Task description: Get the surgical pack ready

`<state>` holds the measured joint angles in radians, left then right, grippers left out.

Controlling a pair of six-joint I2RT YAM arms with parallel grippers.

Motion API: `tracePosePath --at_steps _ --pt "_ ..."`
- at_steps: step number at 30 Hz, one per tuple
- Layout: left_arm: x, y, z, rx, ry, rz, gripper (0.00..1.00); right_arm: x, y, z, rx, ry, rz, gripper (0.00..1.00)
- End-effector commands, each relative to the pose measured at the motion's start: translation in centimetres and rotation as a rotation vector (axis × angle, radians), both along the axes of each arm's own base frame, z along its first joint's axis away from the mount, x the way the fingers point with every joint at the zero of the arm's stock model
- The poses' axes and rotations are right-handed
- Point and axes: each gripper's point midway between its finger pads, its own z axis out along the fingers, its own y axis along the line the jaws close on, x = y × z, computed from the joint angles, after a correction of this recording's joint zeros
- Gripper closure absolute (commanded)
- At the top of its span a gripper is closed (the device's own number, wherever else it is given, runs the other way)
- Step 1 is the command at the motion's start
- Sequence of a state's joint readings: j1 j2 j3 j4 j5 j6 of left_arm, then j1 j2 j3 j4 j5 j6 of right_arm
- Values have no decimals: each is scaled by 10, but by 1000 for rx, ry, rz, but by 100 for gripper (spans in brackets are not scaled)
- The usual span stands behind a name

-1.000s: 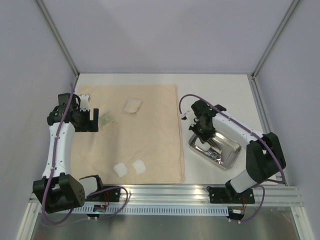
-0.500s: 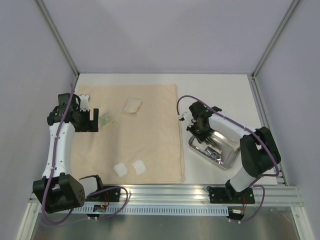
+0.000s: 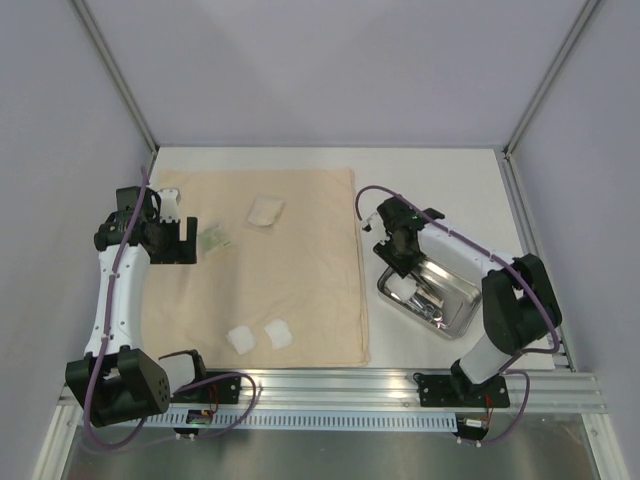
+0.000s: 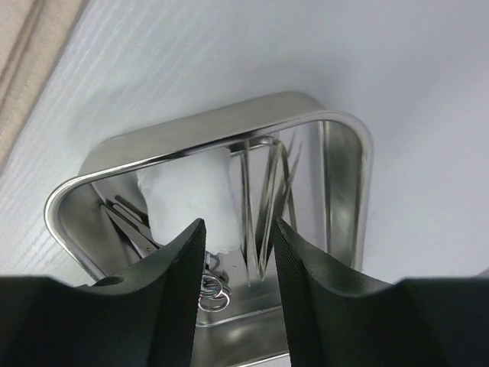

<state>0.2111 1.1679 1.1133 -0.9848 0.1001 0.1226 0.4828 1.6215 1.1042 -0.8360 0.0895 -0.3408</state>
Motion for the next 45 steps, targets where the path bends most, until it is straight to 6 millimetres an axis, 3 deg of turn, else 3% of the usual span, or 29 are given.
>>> tracePosePath --at_steps 1,4,5,6,7,8,9,10,11,13,15,16,18,19,20,26,30,36,41,45 --pt "1 2 10 15 -33 -13 6 27 -15 43 -60 -158 -117 56" --pt "1 2 10 16 -34 -16 6 40 -4 86 19 -285 -319 56" --pt "1 2 11 17 -37 -15 6 39 16 101 136 -320 -440 56" --pt "2 2 9 19 -35 -15 6 36 31 104 223 -316 -493 56" --pt "1 3 9 21 -36 -12 6 26 60 104 359 -259 -485 56" --pt "2 3 10 23 -37 -11 6 24 105 127 549 -315 -425 56" --pt "2 4 11 26 -41 -12 6 6 125 108 618 -269 -443 56" --pt "1 5 12 31 -44 -9 6 -4 150 112 699 -265 -399 53" --pt "2 6 13 37 -47 -7 5 -18 193 124 830 -262 -308 52" --pt "0 8 15 54 -47 -10 5 -44 238 111 920 -109 -228 50" --pt "-2 9 17 67 -47 -19 5 -53 273 120 963 -41 -155 45" --pt "-4 11 16 85 -41 -29 5 -65 281 90 877 31 -143 45" --pt "-13 15 14 114 -14 -38 5 -73 295 83 834 65 -106 46" --pt "-17 16 12 133 -2 -59 5 -81 295 65 783 98 -99 47" --pt "-26 17 1 141 38 -72 5 -84 295 60 775 117 -102 47" --pt "-58 17 -21 196 108 -193 12 -119 299 31 773 285 -76 53" --pt "-72 36 -25 316 139 -189 12 -138 301 14 748 340 -49 54" --pt "-85 52 -38 418 136 -143 10 -140 299 -14 702 356 -105 55" --pt "-91 43 -48 373 138 -140 10 -134 299 -25 684 334 -135 55" --pt "-93 41 -50 359 128 -132 10 -141 304 -38 690 386 -129 55"
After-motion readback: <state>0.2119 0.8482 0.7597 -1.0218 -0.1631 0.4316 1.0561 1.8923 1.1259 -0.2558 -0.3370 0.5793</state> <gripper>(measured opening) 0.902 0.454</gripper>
